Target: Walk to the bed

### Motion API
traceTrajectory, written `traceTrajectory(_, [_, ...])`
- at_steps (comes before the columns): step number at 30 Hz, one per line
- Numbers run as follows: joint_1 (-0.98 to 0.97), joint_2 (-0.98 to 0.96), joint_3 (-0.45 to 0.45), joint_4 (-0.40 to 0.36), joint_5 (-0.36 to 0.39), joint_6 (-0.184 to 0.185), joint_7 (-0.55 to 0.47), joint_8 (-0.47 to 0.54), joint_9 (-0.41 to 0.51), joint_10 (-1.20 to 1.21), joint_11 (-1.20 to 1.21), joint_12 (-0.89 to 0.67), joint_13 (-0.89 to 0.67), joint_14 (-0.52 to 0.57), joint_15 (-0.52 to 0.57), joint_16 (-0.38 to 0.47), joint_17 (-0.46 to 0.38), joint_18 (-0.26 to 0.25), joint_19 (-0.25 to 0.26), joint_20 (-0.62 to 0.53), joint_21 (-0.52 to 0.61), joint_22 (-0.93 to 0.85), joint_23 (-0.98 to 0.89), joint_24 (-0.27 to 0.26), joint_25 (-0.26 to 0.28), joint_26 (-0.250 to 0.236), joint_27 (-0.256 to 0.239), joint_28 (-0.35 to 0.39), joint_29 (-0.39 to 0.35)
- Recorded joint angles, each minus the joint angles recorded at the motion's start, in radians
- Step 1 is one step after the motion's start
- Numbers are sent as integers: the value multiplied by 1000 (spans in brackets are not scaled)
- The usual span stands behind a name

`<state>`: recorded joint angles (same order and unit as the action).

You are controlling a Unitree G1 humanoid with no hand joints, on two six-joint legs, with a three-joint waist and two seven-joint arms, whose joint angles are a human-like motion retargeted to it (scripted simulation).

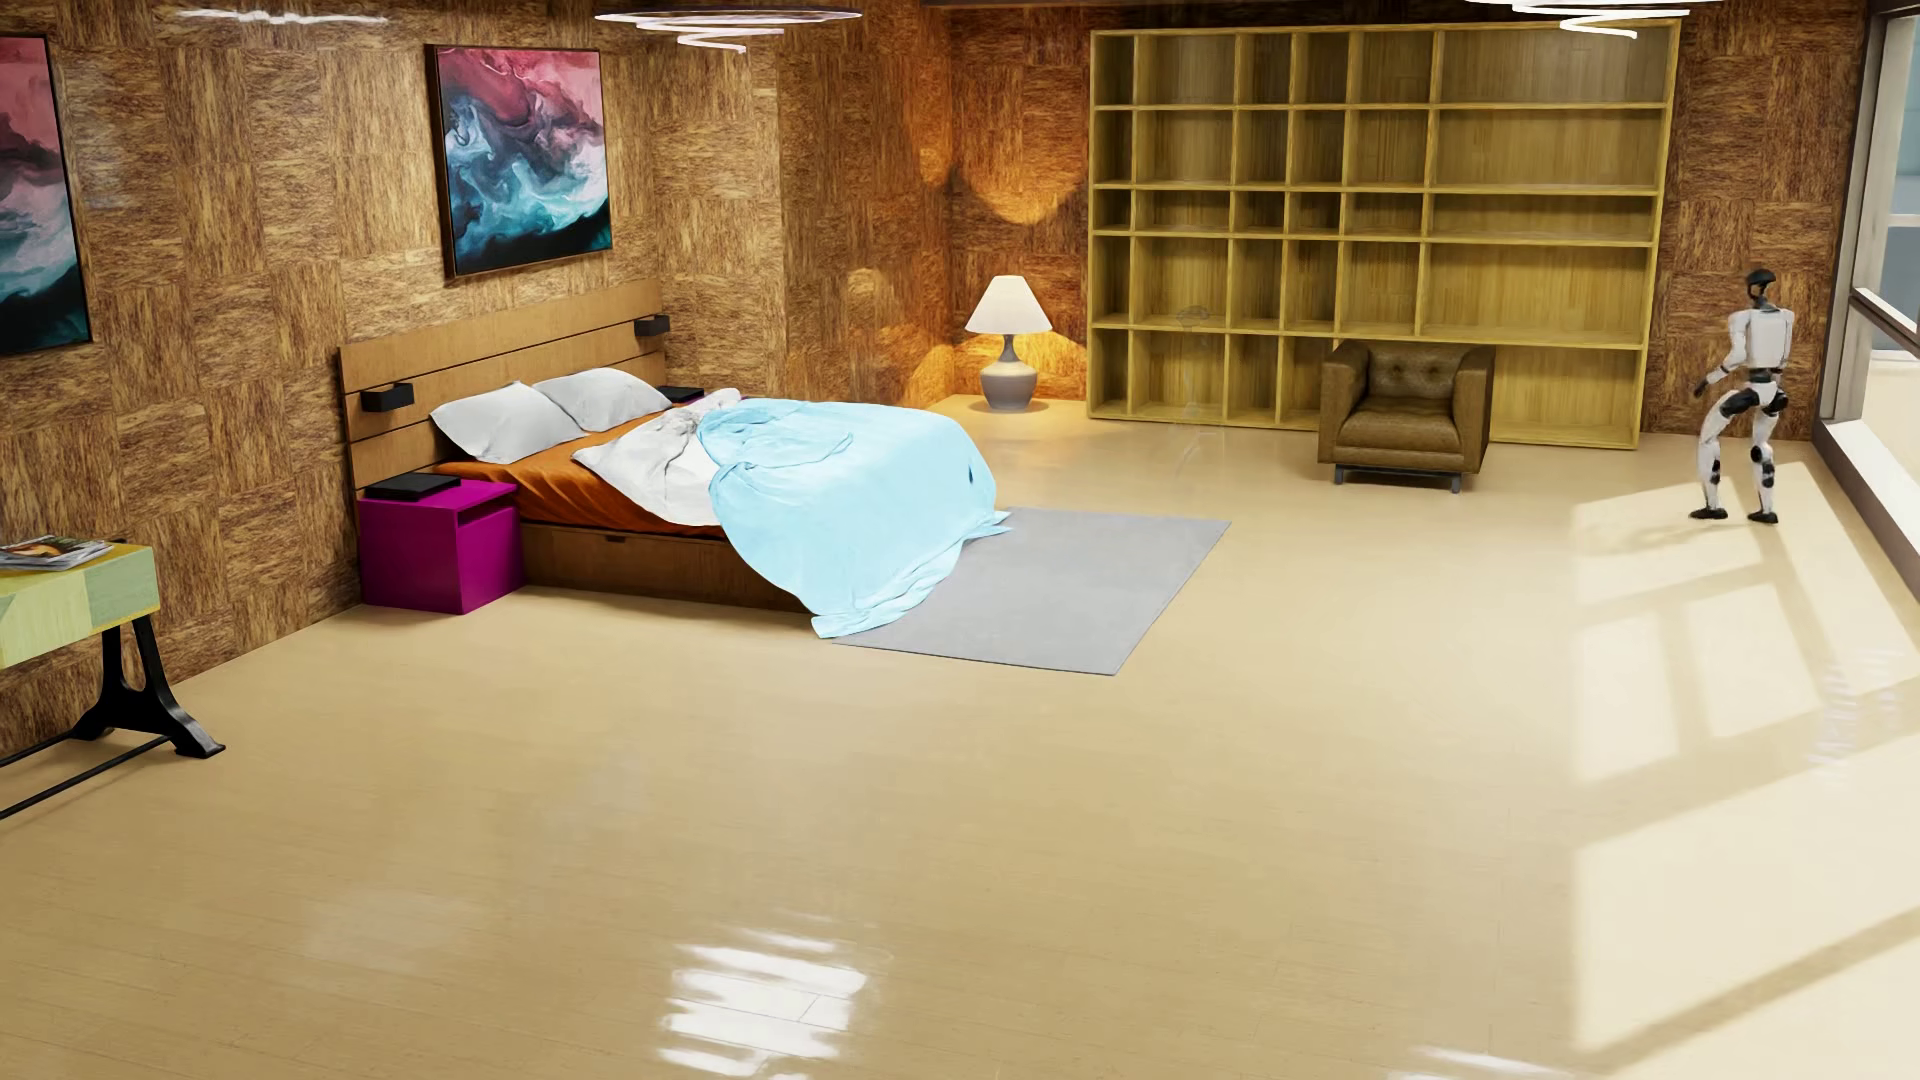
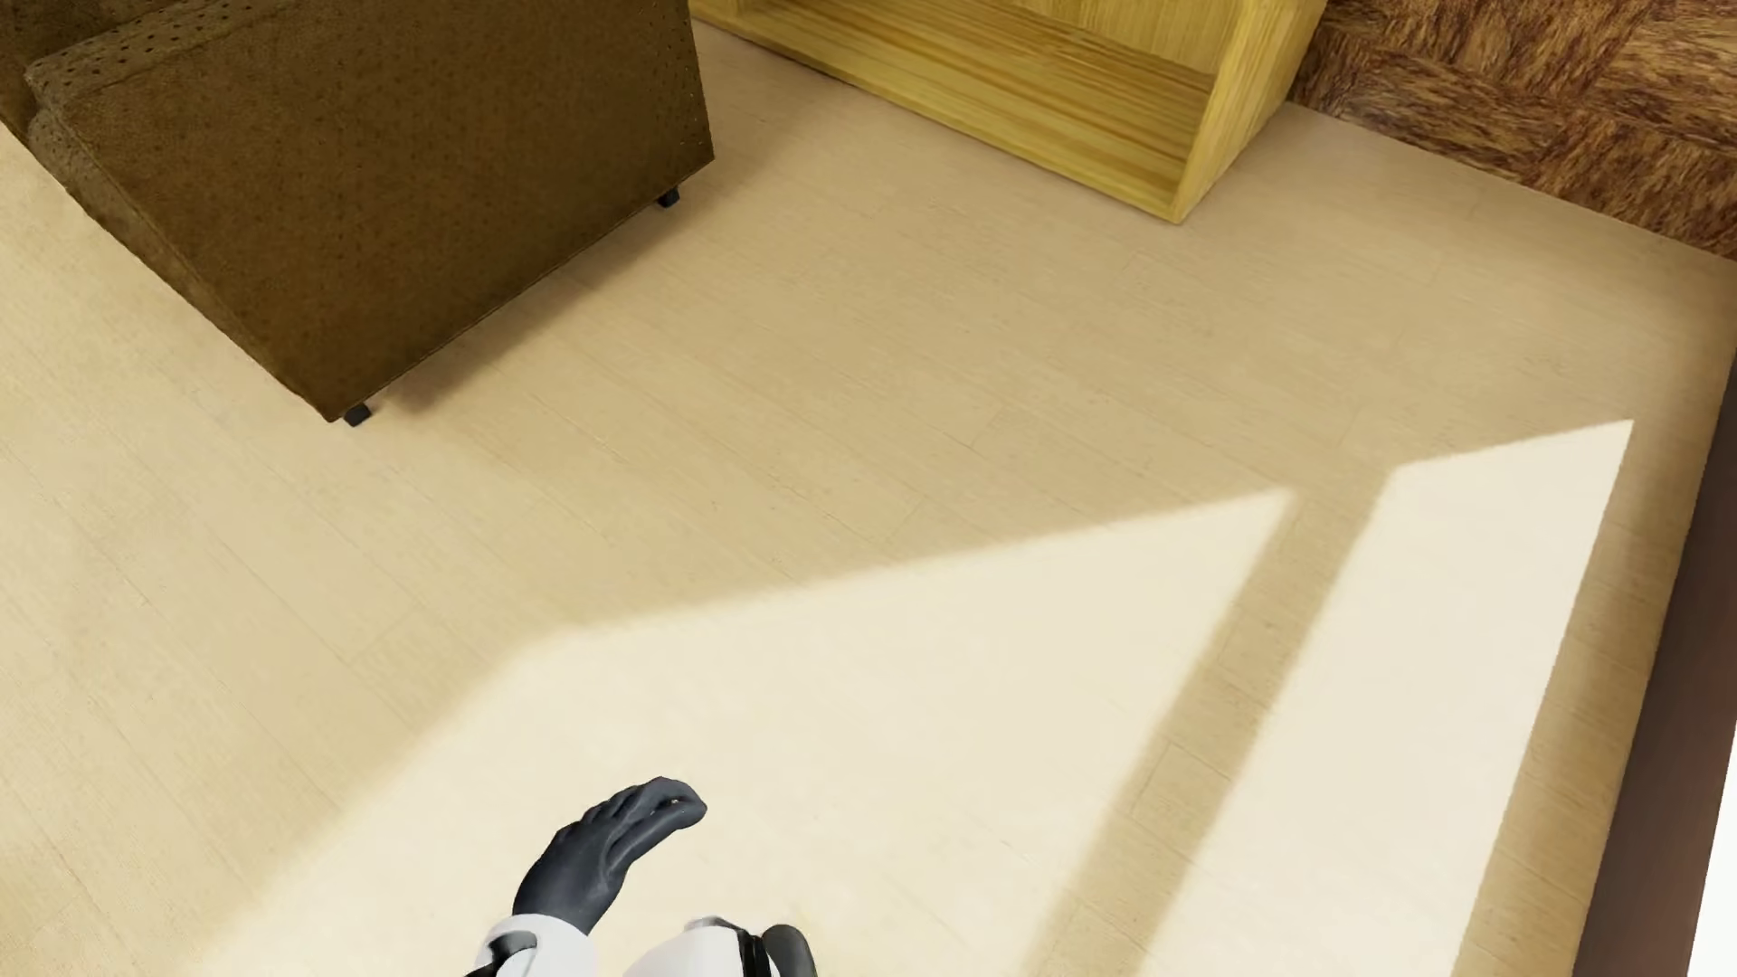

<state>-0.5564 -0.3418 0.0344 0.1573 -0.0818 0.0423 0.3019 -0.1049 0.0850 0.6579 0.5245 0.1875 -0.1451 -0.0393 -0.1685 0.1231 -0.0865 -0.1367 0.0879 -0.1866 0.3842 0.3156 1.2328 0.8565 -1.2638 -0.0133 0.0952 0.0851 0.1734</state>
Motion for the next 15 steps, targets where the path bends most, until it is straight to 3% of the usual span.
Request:
traceTrajectory(2, [103, 12, 20, 137, -41, 5, 101, -88, -18, 183, -84, 54, -38, -135, 72, 9, -14, 117, 29, 52, 47, 39, -106, -34, -82, 36, 5, 21, -130])
traceTrajectory(5, [241, 44, 26, 334, -118, 8, 139, -259, -53, 258, -176, 77, -50, -256, 157, 13, -30, 155, 90, 184, -57, 172, -395, -101, -52, 171, -39, 126, -331])
traceTrajectory(6, [284, 50, 18, 431, -157, 11, 230, -330, -64, 245, -187, 64, -37, -298, 180, 25, -41, 168, 113, 216, -112, 225, -507, -108, -18, 223, -53, 140, -400])
traceTrajectory(7, [330, 59, 6, 521, -208, 14, 374, -407, -75, 219, -193, 50, -22, -333, 200, 42, -47, 190, 134, 220, -183, 256, -605, -84, 51, 268, -58, 128, -460])
traceTrajectory(8, [368, 77, -4, 565, -274, 14, 515, -489, -84, 186, -194, 35, 1, -350, 208, 57, -56, 186, 152, 194, -263, 262, -681, -40, 160, 287, -59, 95, -504])
traceTrajectory(9, [363, 104, -5, 535, -359, 8, 554, -562, -87, 163, -177, 16, 36, -362, 185, 65, -77, 82, 153, 151, -339, 250, -739, -2, 293, 265, -57, 52, -531])
traceTrajectory(10, [308, 132, 0, 446, -454, -6, 483, -601, -85, 163, -141, -8, 88, -400, 115, 66, -112, 6, 121, 100, -401, 235, -781, 13, 426, 211, -52, 3, -538])
traceTrajectory(11, [249, 134, -4, 337, -516, -23, 388, -548, -79, 173, -79, -34, 151, -437, 3, 70, -147, 18, 13, 49, -442, 225, -802, 11, 537, 146, -42, -52, -534])
traceTrajectory(12, [209, 81, -20, 225, -492, -36, 293, -350, -69, 174, 23, -58, 213, -465, -81, 79, -169, 57, -88, 8, -451, 219, -789, 14, 604, 93, -25, -99, -529])
traceTrajectory(13, [203, 6, -33, 122, -396, -46, 215, -128, -57, 152, 149, -89, 262, -481, -123, 75, -190, 100, -50, -16, -427, 217, -741, 30, 627, 73, 2, -115, -504])
traceTrajectory(14, [225, -57, -37, 35, -306, -58, 159, -31, -45, 109, 264, -110, 299, -484, -148, 56, -208, 134, -20, -16, -379, 211, -670, 36, 604, 69, 33, -94, -435])
traceTrajectory(15, [264, -111, -40, -38, -252, -71, 114, -52, -35, 50, 355, -118, 320, -473, -160, 29, -209, 158, -47, -2, -307, 191, -582, 13, 544, 63, 50, -54, -325])
